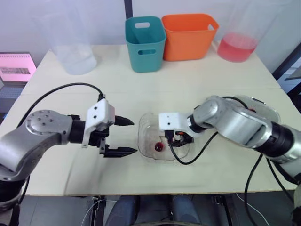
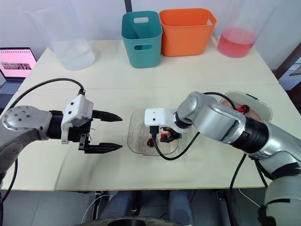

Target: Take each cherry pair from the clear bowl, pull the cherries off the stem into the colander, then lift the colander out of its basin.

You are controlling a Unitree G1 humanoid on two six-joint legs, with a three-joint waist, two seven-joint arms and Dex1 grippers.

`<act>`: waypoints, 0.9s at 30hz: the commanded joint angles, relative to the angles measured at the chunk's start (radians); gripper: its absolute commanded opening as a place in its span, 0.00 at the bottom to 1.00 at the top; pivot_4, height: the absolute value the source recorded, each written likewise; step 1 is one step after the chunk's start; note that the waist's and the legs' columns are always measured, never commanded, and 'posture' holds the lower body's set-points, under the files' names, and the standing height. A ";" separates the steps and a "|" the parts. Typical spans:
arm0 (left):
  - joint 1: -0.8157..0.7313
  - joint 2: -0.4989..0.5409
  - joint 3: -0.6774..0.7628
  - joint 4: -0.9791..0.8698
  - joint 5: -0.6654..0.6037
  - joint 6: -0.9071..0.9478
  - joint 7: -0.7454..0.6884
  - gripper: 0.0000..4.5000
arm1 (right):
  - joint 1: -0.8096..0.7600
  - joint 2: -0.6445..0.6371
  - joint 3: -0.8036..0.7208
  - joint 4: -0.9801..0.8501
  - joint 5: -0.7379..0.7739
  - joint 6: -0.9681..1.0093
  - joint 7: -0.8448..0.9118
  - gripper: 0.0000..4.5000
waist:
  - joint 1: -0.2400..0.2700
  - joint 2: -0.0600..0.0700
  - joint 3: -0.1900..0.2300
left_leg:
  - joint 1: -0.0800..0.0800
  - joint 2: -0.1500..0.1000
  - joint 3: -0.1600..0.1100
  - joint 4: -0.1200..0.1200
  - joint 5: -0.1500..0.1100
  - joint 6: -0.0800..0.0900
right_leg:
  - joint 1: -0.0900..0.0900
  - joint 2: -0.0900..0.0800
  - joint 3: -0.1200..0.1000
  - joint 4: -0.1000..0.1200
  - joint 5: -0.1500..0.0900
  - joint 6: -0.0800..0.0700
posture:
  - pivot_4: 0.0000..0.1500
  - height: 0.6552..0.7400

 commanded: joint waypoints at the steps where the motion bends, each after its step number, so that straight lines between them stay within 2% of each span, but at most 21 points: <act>1: -0.026 -0.014 0.009 -0.007 -0.002 -0.011 0.016 1.00 | -0.028 0.001 0.028 -0.004 -0.060 -0.041 0.052 0.59 | 0.000 0.000 0.000 | 0.000 0.000 0.000 0.000 0.000 0.000 | 0.000 0.000 0.000 0.000 0.000 0.000 | 1.00 1.00; 9: -0.045 -0.060 0.006 -0.001 0.012 -0.021 0.057 1.00 | -0.041 0.018 0.102 0.023 -0.176 -0.119 0.169 0.59 | -0.001 0.000 0.000 | 0.000 0.000 0.000 0.001 0.001 -0.002 | 0.000 0.000 0.000 0.001 0.000 0.000 | 1.00 1.00; 21: -0.033 -0.089 0.019 -0.001 0.020 -0.045 0.081 1.00 | -0.018 0.097 0.140 0.128 -0.333 -0.194 0.249 0.59 | -0.002 -0.001 -0.001 | 0.000 0.000 -0.001 0.001 0.002 -0.003 | 0.000 0.001 0.000 0.001 0.000 0.000 | 1.00 1.00; 24: -0.041 -0.099 0.018 0.009 0.025 -0.057 0.085 1.00 | -0.007 0.111 0.138 0.135 -0.356 -0.197 0.263 0.39 | -0.002 -0.001 -0.001 | 0.000 0.000 -0.001 0.001 0.002 -0.003 | 0.000 0.001 0.000 0.001 0.000 0.000 | 1.00 1.00; 27: -0.049 -0.106 0.016 0.016 0.028 -0.067 0.088 1.00 | 0.001 0.125 0.129 0.141 -0.376 -0.198 0.273 0.07 | -0.003 -0.001 -0.001 | 0.001 0.000 -0.001 0.002 0.002 -0.003 | 0.000 0.001 0.000 0.002 0.000 0.000 | 1.00 1.00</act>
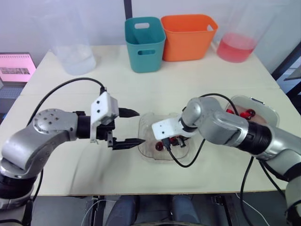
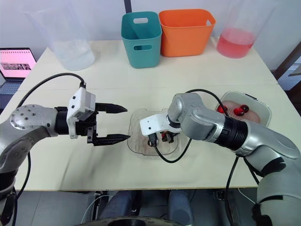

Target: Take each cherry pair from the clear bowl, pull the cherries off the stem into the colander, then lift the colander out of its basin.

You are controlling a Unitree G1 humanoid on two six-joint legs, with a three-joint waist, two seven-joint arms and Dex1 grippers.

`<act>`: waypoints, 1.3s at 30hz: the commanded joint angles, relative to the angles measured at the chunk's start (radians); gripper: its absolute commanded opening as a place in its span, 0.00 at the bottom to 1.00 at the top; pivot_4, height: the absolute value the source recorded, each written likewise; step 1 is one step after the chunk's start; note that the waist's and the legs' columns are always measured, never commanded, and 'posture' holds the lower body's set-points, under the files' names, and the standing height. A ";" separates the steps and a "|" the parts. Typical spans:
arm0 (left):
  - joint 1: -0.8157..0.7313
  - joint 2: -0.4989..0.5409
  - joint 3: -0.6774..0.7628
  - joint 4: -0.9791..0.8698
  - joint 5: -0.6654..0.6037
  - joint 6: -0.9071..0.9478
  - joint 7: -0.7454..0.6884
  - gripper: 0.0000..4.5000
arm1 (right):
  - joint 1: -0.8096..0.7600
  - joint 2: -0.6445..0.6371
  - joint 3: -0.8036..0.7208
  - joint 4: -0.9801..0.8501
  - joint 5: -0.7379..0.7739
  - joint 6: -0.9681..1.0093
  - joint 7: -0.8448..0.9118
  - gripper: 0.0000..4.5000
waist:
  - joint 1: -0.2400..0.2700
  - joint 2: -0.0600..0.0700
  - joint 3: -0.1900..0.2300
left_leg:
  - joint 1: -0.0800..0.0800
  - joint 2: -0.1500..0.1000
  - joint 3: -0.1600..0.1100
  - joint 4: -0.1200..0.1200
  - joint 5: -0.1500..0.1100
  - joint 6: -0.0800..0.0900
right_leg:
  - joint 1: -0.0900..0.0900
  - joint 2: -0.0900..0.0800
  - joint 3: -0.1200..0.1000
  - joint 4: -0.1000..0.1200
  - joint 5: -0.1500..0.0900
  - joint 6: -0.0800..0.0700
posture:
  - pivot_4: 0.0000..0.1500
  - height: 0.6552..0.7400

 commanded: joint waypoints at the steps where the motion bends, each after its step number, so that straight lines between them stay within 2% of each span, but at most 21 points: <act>1: -0.021 -0.004 0.020 0.004 0.009 -0.027 0.005 1.00 | 0.019 0.031 -0.009 0.004 -0.022 -0.006 0.009 0.07 | 0.000 0.000 0.000 | 0.000 0.000 0.000 0.000 0.000 0.000 | 0.000 0.000 0.000 0.000 0.000 0.000 | 1.00 1.00; 4: -0.025 -0.005 0.020 0.011 0.012 -0.032 0.003 1.00 | 0.020 0.043 -0.040 -0.007 -0.021 0.005 0.018 0.07 | -0.001 0.000 0.000 | 0.000 0.000 0.000 0.000 0.000 0.000 | 0.000 0.000 0.000 0.001 0.000 0.000 | 1.00 1.00; 11: -0.008 0.007 0.025 0.063 0.042 -0.054 -0.015 1.00 | 0.030 0.035 -0.218 -0.108 0.061 0.085 0.019 0.07 | 0.004 0.000 0.000 | 0.000 0.000 0.000 0.000 0.000 0.000 | -0.001 0.000 0.000 0.001 0.000 0.000 | 1.00 1.00; 16: -0.024 -0.002 0.014 0.092 0.047 -0.056 -0.027 1.00 | 0.070 0.003 -0.326 -0.175 0.088 0.058 -0.019 0.07 | 0.005 0.000 0.000 | 0.000 0.000 0.000 0.001 -0.001 0.001 | 0.000 -0.001 0.000 0.001 0.000 0.000 | 1.00 1.00; 19: -0.031 0.004 0.006 0.098 0.051 -0.055 -0.041 1.00 | 0.099 0.003 -0.412 -0.182 0.103 0.120 -0.078 0.25 | 0.005 0.000 0.000 | 0.000 0.000 0.000 0.001 -0.001 0.002 | 0.000 -0.001 0.000 0.001 0.000 0.000 | 1.00 1.00; 22: -0.042 0.009 0.002 0.096 0.046 -0.047 -0.057 1.00 | 0.088 0.044 -0.525 -0.173 0.140 0.329 -0.156 0.58 | 0.005 0.000 0.000 | 0.000 0.000 0.000 0.001 -0.001 0.001 | 0.000 -0.001 0.000 0.001 0.000 0.000 | 1.00 1.00; 23: -0.048 0.008 0.000 0.094 0.044 -0.044 -0.059 1.00 | 0.064 0.075 -0.571 -0.172 0.159 0.463 -0.183 0.70 | 0.005 0.000 0.000 | 0.000 0.000 0.000 0.001 -0.001 0.001 | 0.000 -0.001 0.000 0.001 0.000 0.000 | 1.00 1.00; 25: -0.061 0.004 -0.005 0.091 0.040 -0.039 -0.065 1.00 | -0.001 0.072 -0.577 -0.144 0.196 0.661 -0.229 0.94 | 0.003 0.000 0.000 | 0.000 0.000 0.000 0.000 -0.001 0.001 | -0.001 -0.001 0.001 0.002 0.000 0.000 | 1.00 1.00; 26: -0.067 0.000 -0.008 0.089 0.038 -0.036 -0.064 1.00 | -0.024 0.048 -0.569 -0.138 0.241 0.698 -0.229 0.99 | 0.004 0.000 0.000 | 0.000 0.000 0.000 0.000 -0.001 0.001 | -0.001 -0.001 0.001 0.003 0.000 0.000 | 1.00 1.00; 30: -0.087 -0.032 -0.026 0.077 0.029 -0.027 -0.047 1.00 | -0.115 -0.076 -0.493 -0.118 0.499 0.706 -0.247 0.99 | 0.008 0.000 0.000 | -0.001 -0.001 -0.001 0.000 -0.002 0.003 | 0.000 -0.002 0.000 0.000 0.000 0.000 | 1.00 1.00; 34: -0.090 -0.058 -0.042 0.067 0.033 -0.021 -0.032 1.00 | -0.139 -0.149 -0.444 -0.139 0.781 0.706 -0.366 0.99 | 0.003 0.000 0.000 | -0.001 -0.001 0.000 0.000 -0.002 0.004 | 0.000 -0.002 0.000 -0.001 0.000 0.000 | 1.00 1.00; 39: -0.075 -0.065 -0.044 0.057 0.032 -0.022 -0.027 1.00 | -0.145 -0.121 -0.435 -0.117 1.036 0.706 -0.601 0.99 | -0.001 0.000 0.000 | -0.001 0.000 0.000 -0.001 -0.002 0.004 | -0.001 -0.002 0.001 0.000 0.000 0.000 | 1.00 1.00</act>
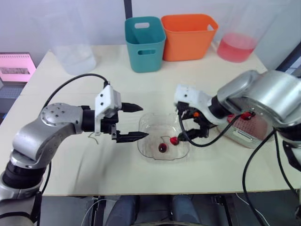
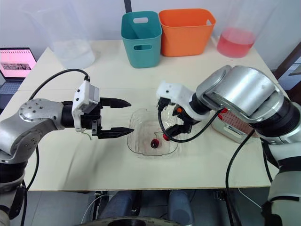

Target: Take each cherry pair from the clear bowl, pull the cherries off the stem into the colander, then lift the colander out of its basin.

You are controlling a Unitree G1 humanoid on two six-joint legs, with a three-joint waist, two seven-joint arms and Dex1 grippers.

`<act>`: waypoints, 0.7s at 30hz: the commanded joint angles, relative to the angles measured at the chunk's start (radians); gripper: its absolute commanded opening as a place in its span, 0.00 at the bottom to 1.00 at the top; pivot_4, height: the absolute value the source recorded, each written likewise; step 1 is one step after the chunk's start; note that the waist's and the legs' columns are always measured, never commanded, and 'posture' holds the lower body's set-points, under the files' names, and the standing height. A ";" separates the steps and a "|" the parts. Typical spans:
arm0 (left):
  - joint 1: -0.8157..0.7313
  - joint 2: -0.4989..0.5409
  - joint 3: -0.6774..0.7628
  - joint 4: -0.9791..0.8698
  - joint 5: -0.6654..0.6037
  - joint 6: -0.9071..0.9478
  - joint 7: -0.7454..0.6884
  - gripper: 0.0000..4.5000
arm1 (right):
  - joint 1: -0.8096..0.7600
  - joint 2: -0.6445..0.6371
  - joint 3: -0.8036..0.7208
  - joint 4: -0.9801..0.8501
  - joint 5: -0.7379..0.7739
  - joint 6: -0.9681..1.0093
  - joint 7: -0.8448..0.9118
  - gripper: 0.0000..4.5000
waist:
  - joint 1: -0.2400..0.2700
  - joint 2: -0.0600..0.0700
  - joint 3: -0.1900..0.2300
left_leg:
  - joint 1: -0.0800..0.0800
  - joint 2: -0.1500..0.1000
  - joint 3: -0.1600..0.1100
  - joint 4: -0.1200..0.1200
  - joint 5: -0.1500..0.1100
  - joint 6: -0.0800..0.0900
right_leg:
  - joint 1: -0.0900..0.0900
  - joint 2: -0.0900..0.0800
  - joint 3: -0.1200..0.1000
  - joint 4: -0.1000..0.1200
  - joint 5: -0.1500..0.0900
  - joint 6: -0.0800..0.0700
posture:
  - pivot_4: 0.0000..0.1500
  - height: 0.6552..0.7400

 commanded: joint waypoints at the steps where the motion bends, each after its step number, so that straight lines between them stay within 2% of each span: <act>1: 0.005 -0.002 0.003 -0.034 -0.006 -0.003 0.006 1.00 | -0.027 0.038 -0.012 0.010 0.169 0.006 -0.173 0.99 | 0.001 0.000 0.000 | 0.000 0.000 0.000 0.000 0.000 0.000 | 0.000 0.000 0.000 0.000 0.000 0.000 | 1.00 1.00; 6: 0.009 -0.007 -0.004 -0.039 -0.003 -0.006 0.013 1.00 | 0.017 0.087 -0.002 0.050 0.310 0.006 -0.392 0.99 | 0.007 0.000 0.000 | 0.000 0.000 0.000 0.001 0.000 0.000 | 0.000 0.000 0.000 0.000 0.000 0.000 | 1.00 1.00; 11: 0.014 -0.013 -0.006 -0.048 -0.005 -0.006 0.021 1.00 | 0.020 0.118 0.052 0.094 0.342 0.006 -0.521 0.99 | 0.006 0.000 0.000 | -0.001 -0.001 0.000 0.002 0.000 0.000 | 0.001 0.000 0.000 0.000 0.000 0.000 | 1.00 1.00; 21: 0.036 -0.035 -0.006 -0.077 -0.014 -0.001 0.053 1.00 | -0.029 0.180 0.181 0.098 0.306 0.006 -0.530 0.99 | 0.002 0.000 0.000 | -0.001 0.000 0.000 0.002 0.000 0.000 | 0.000 0.000 0.000 0.001 0.000 0.000 | 1.00 1.00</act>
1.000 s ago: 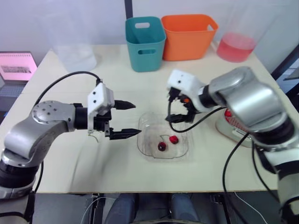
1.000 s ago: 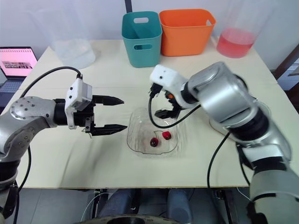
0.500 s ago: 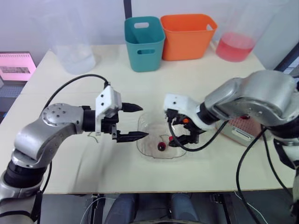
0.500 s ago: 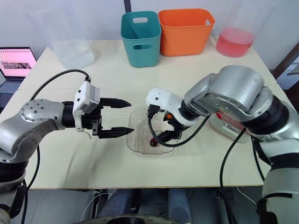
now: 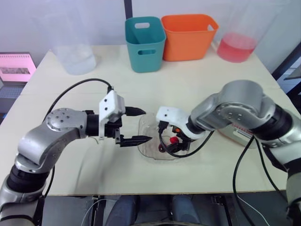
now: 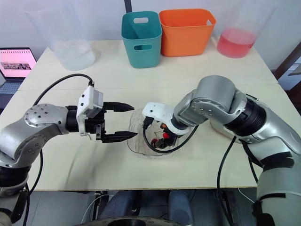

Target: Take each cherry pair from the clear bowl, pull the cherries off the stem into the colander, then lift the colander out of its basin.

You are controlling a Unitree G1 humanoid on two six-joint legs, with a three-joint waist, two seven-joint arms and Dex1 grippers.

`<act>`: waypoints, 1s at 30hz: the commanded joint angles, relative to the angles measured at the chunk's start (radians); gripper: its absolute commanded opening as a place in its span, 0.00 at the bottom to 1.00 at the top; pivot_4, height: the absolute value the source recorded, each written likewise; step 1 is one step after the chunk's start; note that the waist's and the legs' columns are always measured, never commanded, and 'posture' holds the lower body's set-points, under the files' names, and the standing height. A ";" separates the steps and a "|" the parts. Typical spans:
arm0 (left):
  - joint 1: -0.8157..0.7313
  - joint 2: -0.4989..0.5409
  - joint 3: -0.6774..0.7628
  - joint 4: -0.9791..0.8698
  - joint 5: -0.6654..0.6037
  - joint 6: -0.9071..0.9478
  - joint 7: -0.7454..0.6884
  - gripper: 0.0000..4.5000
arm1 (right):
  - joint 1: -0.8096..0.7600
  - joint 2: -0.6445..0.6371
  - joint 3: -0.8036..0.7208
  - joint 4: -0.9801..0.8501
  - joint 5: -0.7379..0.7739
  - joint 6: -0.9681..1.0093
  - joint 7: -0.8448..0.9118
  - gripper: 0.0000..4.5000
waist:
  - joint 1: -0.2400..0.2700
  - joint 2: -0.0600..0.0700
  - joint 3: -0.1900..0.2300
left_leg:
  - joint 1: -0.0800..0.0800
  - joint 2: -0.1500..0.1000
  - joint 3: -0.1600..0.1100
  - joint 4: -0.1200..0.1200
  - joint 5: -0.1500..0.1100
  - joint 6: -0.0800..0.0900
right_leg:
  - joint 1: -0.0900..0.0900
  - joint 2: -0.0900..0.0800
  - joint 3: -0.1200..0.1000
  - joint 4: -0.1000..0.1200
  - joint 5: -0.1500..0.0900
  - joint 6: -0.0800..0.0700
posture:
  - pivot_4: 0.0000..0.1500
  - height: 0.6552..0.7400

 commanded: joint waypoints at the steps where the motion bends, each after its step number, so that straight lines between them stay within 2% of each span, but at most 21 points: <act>1: 0.002 -0.010 0.011 -0.040 -0.013 -0.001 0.017 1.00 | -0.033 0.030 0.028 -0.008 -0.038 0.006 0.018 0.99 | 0.000 0.000 0.000 | 0.000 0.000 0.000 0.000 0.000 0.000 | 0.000 0.000 0.000 0.000 0.000 0.000 | 1.00 1.00; 11: 0.025 -0.002 0.032 -0.061 -0.023 0.007 0.043 1.00 | -0.016 0.049 0.117 0.006 -0.241 0.006 0.116 0.99 | 0.000 0.000 0.000 | 0.000 0.000 0.000 0.000 0.000 0.000 | 0.000 0.000 0.000 0.000 0.000 0.000 | 1.00 1.00; 20: 0.047 0.054 0.063 -0.047 -0.034 0.016 0.016 1.00 | -0.008 0.033 0.169 -0.013 -0.375 -0.024 0.235 0.99 | 0.000 0.000 0.000 | 0.000 0.000 0.000 0.000 0.000 0.000 | -0.001 0.000 0.000 0.000 0.000 0.000 | 1.00 1.00; 23: 0.053 0.067 0.062 -0.051 -0.042 0.022 0.002 1.00 | -0.008 0.043 0.183 -0.010 -0.416 -0.041 0.264 0.81 | 0.000 0.000 0.000 | 0.000 0.000 0.000 0.000 0.000 0.000 | 0.000 0.000 0.000 0.000 0.000 0.000 | 1.00 1.00; 29: 0.084 0.124 0.064 -0.072 -0.064 0.041 -0.044 1.00 | -0.006 0.051 0.195 -0.012 -0.480 -0.061 0.315 0.15 | -0.004 0.001 0.000 | 0.001 0.000 0.000 0.000 0.000 0.000 | -0.001 0.001 0.000 0.001 0.000 0.000 | 1.00 1.00; 30: 0.089 0.134 0.064 -0.075 -0.068 0.043 -0.053 1.00 | -0.005 0.052 0.196 -0.015 -0.487 -0.062 0.323 0.15 | -0.003 0.000 0.000 | 0.001 0.000 0.000 -0.001 0.000 0.000 | -0.001 0.001 0.000 0.001 0.000 0.000 | 1.00 1.00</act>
